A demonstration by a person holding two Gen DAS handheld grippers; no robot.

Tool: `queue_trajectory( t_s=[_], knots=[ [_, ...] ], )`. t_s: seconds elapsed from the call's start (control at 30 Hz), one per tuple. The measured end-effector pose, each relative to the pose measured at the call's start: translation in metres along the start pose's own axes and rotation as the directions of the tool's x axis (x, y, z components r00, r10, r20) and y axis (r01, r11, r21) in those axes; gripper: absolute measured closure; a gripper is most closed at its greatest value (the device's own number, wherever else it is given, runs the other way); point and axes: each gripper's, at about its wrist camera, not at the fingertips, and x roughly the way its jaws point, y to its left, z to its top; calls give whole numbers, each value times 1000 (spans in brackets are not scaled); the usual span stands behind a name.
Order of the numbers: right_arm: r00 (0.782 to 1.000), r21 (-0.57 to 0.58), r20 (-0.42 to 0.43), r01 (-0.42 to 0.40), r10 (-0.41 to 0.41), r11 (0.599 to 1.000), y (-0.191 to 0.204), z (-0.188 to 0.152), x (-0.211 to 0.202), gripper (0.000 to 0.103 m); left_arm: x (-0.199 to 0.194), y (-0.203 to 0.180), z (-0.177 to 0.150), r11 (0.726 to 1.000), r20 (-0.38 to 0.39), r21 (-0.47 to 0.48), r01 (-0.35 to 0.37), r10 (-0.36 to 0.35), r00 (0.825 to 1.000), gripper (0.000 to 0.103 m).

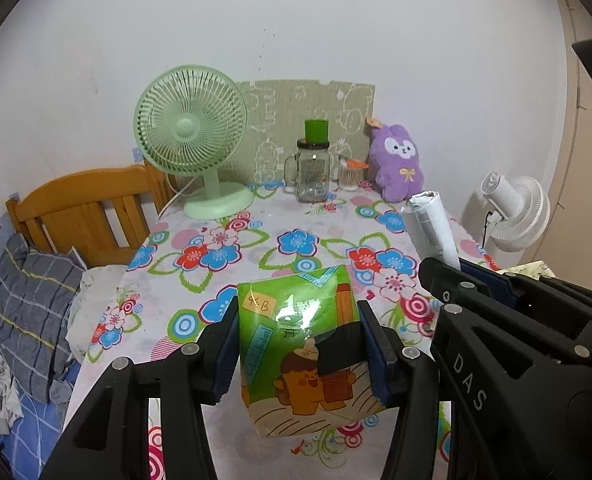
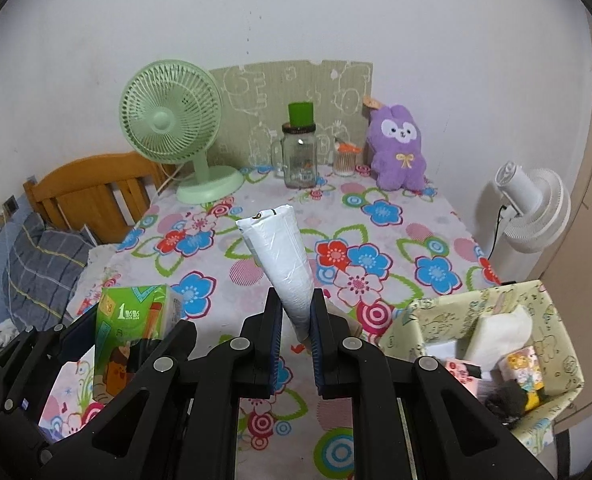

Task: Organize soft objects
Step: 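Carry the green pack with the left tool while the right tool carries the white roll toward the box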

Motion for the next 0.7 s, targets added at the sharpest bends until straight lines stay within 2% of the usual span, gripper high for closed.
queue_trajectory(
  t_s=[0.37,0.7],
  knots=[
    [999,2,45,-5,5,1000,-16,-4,-38,87,-32,-20,0,1000,50,20,12,-13,999,48],
    [998,8,68,9,-9,1000,-43,-9,-59,87,-43,-49,0,999,69,37,23,-25,997,48]
  ],
)
